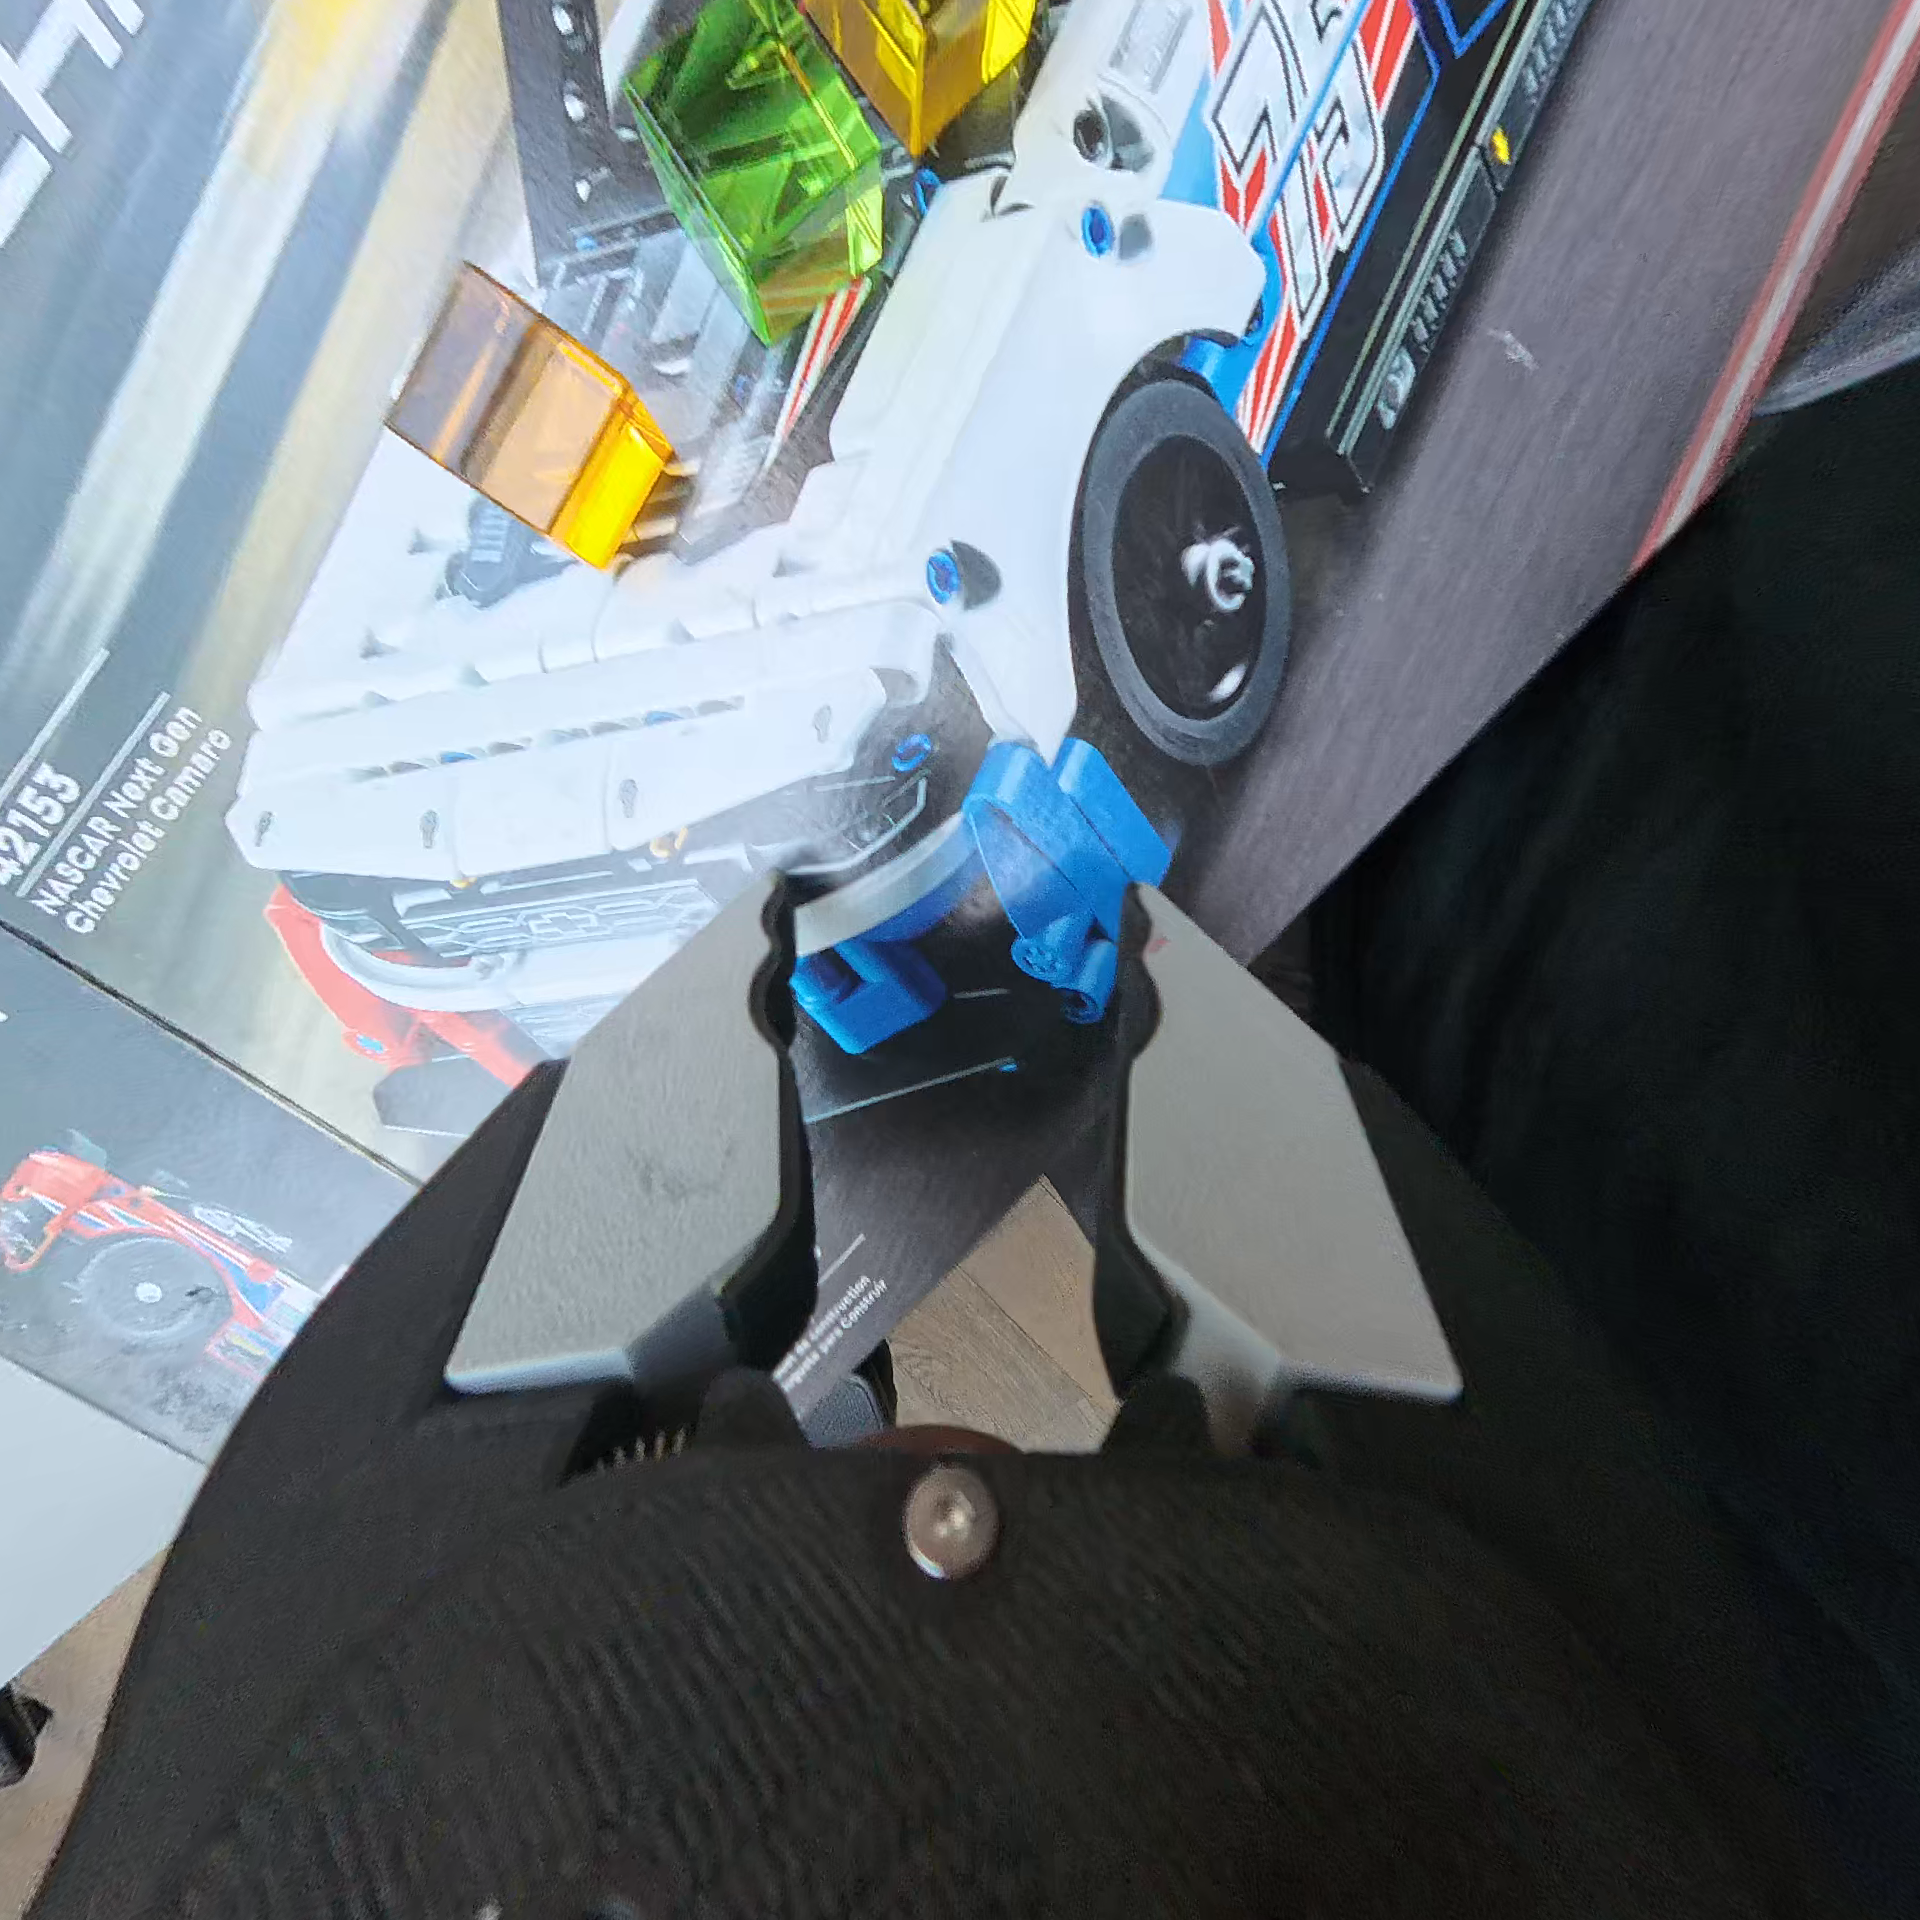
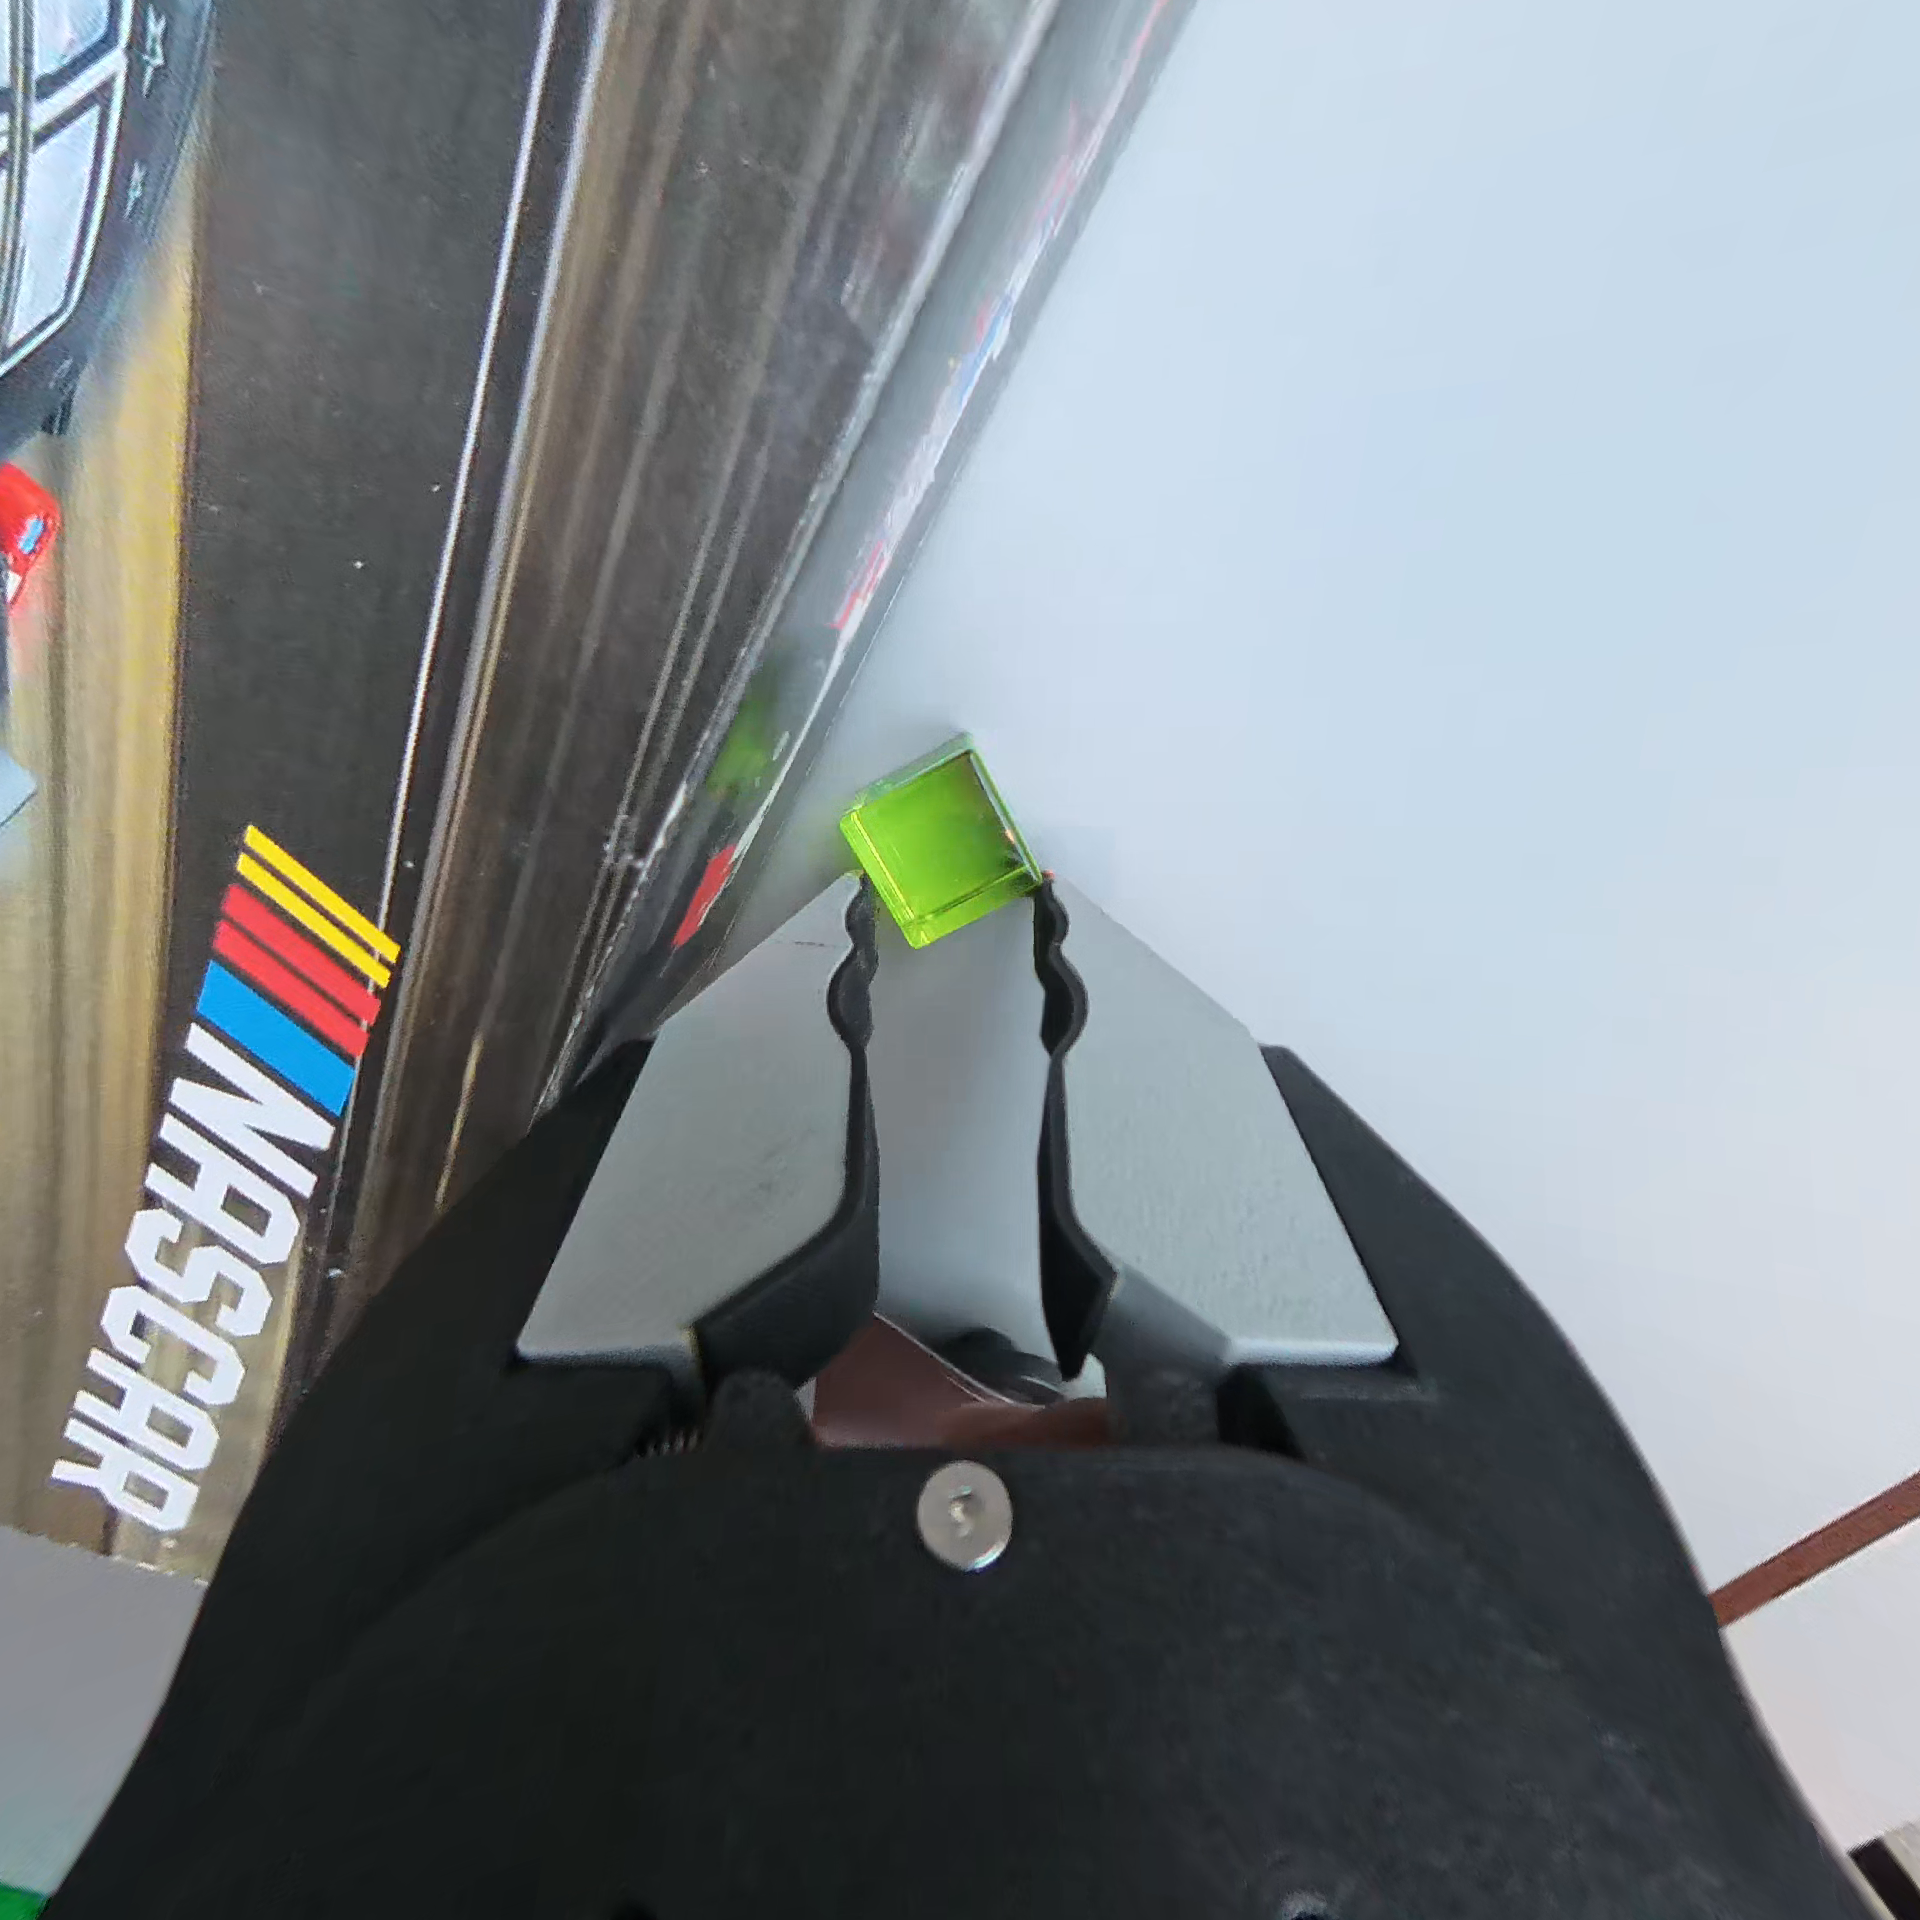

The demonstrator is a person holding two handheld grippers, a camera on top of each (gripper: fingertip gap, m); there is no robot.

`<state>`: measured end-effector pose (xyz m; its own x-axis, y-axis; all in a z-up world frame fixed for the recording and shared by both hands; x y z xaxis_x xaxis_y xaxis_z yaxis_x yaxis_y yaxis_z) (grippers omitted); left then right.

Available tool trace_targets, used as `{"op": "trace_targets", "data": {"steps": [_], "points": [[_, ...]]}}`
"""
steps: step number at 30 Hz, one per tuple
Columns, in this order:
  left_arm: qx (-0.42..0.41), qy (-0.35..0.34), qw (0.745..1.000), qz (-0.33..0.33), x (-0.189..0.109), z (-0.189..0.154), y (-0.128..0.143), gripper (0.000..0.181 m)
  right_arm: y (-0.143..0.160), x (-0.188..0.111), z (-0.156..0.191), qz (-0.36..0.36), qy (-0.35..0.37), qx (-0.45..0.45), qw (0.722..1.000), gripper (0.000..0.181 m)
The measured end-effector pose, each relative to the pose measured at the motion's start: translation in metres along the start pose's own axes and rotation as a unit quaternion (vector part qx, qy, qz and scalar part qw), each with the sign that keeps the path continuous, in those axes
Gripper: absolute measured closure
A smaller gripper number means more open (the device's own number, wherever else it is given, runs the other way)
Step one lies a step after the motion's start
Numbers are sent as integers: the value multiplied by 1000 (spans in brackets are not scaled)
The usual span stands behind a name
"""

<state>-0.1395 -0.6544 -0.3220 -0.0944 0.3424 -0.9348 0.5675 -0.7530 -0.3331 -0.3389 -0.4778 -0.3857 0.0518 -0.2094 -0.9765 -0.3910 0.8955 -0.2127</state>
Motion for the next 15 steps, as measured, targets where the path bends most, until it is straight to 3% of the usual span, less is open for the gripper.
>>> {"op": "trace_targets", "data": {"steps": [4, 8, 15], "points": [[12, 18, 999, 24, -4, -11, 11, 113, 0, -1, -4, -7, 8, 31, 999, 155], [23, -17, 999, 23, -2, -8, 17, 120, 8, -12, -14, -49, 23, 104, 993, 155], [9, -25, 1000, -11, 6, -4, -4, 118, 2, -81, -11, -157, 50, 208, 964, 156]]}}
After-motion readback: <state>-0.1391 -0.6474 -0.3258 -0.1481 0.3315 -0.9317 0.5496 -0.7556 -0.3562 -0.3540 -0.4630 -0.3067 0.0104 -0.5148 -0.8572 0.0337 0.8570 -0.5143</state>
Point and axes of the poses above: each gripper's, where its closed fingertips meet, x out along the fingers, y out of its underside, z = x × y across the jaws, the point moved 4 cm from there along -x, back along the fingers, and after that the axes turned 2 degrees about y, right-handed, at the moved point
